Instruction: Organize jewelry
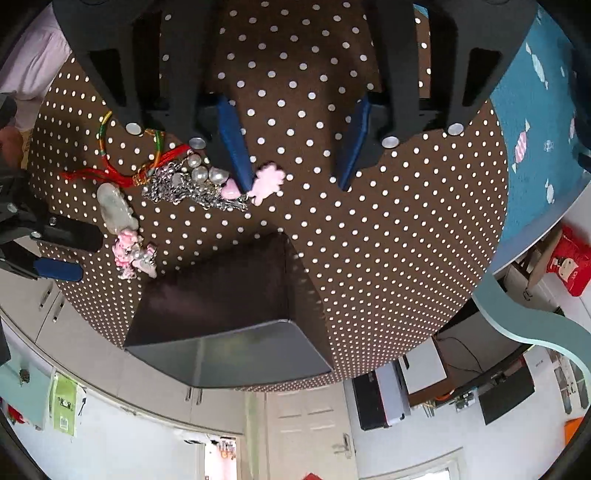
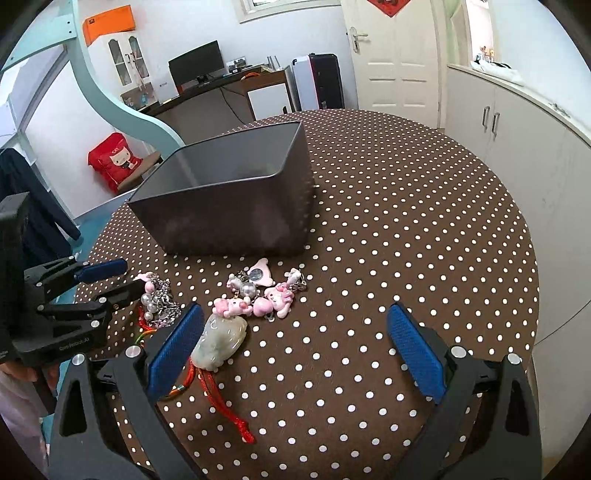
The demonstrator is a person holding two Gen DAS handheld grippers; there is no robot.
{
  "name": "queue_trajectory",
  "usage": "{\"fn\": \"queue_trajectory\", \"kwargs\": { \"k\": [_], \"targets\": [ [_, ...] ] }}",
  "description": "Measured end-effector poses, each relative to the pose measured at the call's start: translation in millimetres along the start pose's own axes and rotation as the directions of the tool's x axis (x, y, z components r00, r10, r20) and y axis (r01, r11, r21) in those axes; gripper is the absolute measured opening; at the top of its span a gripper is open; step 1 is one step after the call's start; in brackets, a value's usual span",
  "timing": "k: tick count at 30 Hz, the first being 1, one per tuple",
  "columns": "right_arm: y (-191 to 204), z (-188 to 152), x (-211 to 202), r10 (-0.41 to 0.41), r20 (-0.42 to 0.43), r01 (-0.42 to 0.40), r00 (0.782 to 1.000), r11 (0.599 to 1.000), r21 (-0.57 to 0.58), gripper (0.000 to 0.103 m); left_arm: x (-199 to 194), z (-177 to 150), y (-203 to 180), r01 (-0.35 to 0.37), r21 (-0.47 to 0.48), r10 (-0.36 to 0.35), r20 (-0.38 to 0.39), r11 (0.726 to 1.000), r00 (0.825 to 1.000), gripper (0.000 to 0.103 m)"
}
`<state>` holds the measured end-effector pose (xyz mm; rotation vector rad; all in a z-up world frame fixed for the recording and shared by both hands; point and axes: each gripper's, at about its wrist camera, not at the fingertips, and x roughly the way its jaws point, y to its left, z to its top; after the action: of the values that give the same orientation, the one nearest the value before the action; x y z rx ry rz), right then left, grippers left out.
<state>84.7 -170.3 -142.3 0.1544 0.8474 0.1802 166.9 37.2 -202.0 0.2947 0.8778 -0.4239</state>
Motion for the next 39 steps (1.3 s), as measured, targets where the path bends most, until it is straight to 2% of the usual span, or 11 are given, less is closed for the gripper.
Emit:
{"fn": "queue_trajectory", "kwargs": {
  "k": [2, 4, 6, 9, 11, 13, 16, 21, 26, 34, 39],
  "targets": [
    [2.5, 0.2, 0.6, -0.007, 0.003, 0.007, 1.0, 1.0, -0.011, 0.096, 1.0, 0.9, -2.3, 0.024, 0.009, -0.024, -0.006, 1.0, 1.0, 0.026],
    [3.8, 1.4, 1.7, -0.012, 0.002, 0.012, 1.0, 0.999, -0.03, 0.096, 2.0, 2.1, -7.6, 0.042, 0.025, -0.042, -0.007, 0.999, 0.999, 0.015],
    [6.3, 1.7, 1.7, -0.019, 0.003, 0.019, 1.0, 0.999, -0.051, 0.095, 2.7, 1.1, -15.2, 0.008, 0.057, -0.008, 0.004, 0.998, 1.0, 0.015],
    [12.7, 2.8, -0.5, 0.013, 0.011, -0.012, 1.0, 0.996, -0.085, 0.095, 3.5, 0.8, -9.8, 0.03, -0.014, -0.029, 0.005, 0.999, 1.0, 0.015],
    [17.5, 4.0, -2.2, 0.035, 0.025, -0.033, 0.999, 0.993, -0.11, 0.086, 1.5, -0.6, -2.2, 0.054, -0.079, -0.053, 0.015, 0.995, 0.998, 0.015],
    [24.2, 5.8, -1.0, 0.061, 0.023, -0.057, 0.998, 0.987, -0.147, 0.061, -3.8, -2.0, 3.9, 0.053, -0.136, -0.047, 0.047, 0.989, 0.998, 0.015],
    [31.3, 9.2, 8.6, 0.076, -0.005, -0.075, 0.997, 0.981, -0.18, 0.035, -12.4, -5.2, 11.3, 0.076, -0.215, -0.06, 0.08, 0.974, 0.995, 0.015],
    [39.7, 12.3, 20.7, 0.08, -0.03, -0.085, 0.996, 0.976, -0.2, 0.019, -26.2, -14.8, 20.2, 0.084, -0.338, -0.044, 0.125, 0.937, 0.991, 0.015],
    [48.5, 8.5, 24.7, 0.069, -0.054, -0.081, 0.996, 0.967, -0.242, 0.019, -32.6, -27.2, 23.8, 0.084, -0.41, -0.033, 0.13, 0.908, 0.991, 0.015],
    [46.1, 5.6, 23.6, 0.049, -0.069, -0.066, 0.996, 0.963, -0.263, 0.021, -42.3, -35.9, 16.3, 0.108, -0.427, -0.043, 0.161, 0.898, 0.986, 0.015],
    [48.1, -0.1, 24.6, 0.037, -0.069, -0.055, 0.997, 0.958, -0.281, 0.032, -42.9, -37.1, 8.8, 0.12, -0.415, -0.055, 0.166, 0.902, 0.985, 0.015]
  ]
}}
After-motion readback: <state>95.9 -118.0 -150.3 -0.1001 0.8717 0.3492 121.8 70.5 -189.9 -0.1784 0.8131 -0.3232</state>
